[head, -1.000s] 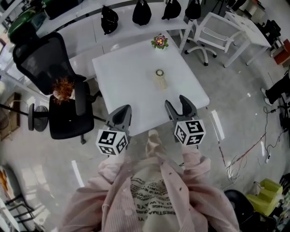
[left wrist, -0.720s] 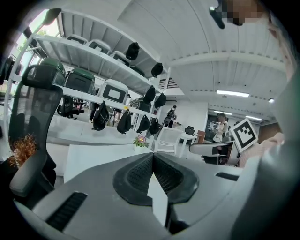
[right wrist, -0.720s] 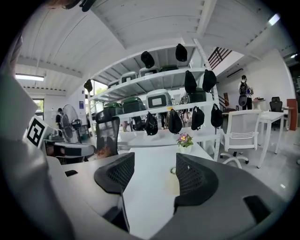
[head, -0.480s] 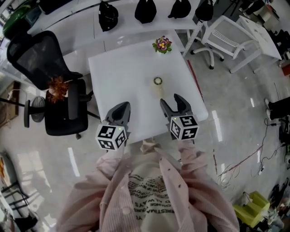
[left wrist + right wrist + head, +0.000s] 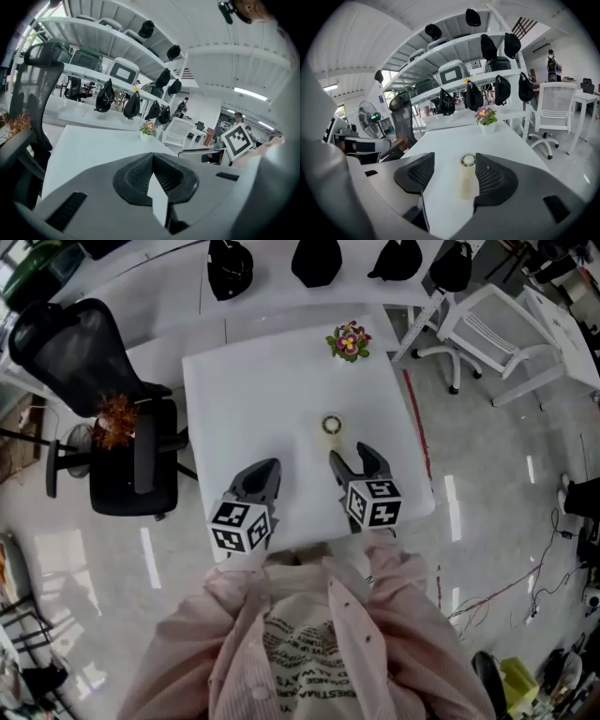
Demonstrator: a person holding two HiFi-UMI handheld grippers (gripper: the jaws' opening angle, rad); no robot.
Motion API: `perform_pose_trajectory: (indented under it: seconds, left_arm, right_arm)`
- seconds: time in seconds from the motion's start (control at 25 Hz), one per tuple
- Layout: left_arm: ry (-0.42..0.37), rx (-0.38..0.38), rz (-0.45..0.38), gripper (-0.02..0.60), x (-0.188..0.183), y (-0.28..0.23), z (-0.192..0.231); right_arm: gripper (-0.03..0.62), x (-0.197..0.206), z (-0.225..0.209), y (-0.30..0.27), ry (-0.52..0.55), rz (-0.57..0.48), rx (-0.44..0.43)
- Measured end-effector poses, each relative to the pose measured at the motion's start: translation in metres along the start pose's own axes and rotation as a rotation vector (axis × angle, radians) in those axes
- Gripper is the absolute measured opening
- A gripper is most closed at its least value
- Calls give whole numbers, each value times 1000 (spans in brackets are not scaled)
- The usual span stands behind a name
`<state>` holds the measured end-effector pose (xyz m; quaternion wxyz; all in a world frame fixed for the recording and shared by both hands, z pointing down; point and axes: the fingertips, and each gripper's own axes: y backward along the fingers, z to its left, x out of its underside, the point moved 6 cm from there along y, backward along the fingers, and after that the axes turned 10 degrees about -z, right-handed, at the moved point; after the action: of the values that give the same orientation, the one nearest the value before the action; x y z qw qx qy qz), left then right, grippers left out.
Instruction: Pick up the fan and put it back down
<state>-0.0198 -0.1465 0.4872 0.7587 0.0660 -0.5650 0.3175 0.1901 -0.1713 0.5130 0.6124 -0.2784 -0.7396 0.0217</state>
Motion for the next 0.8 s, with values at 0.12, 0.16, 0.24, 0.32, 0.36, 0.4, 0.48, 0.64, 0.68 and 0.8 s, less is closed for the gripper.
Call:
perform_pose_trajectory:
  seconds: [0.12,0.16,0.24,0.32,0.36,0.4,0.48,0.64,0.68,0.8]
  left_arm:
    - [26,-19,24,2,10,-12,6]
    - [31,-24,32,2,14,-16,8]
    - [42,-32,47,2,20,-23,12]
    - [50,-35,63,2,26,-30,16]
    - [52,-35,69,2,28,-34,19]
    - [55,-33,75,2,29,-38,21]
    - [60,-27,84,2,32,-45,25]
    - [80,-16,103,2,41,-56,33]
    - [86,-13,109,2,43,-58,34]
    - [98,-7,126,2,48,-62,39]
  right_arm:
    - [249,10,-9,-19,-15,40,6]
    - [249,14,-11,-24,-20,53,8]
    - [249,24,-16,-34,-32,82,13]
    - [249,34,-21,-44,-42,114,28]
    - [249,38,-24,-49,-45,130,40]
    - [249,42,-27,-54,-46,146,54]
    - [249,50,-31,-63,-46,177,73]
    - [248,63,-33,-77,-37,223,73]
    - [249,65,-33,-81,-31,234,75]
    - [247,71,-33,-87,-16,276,88]
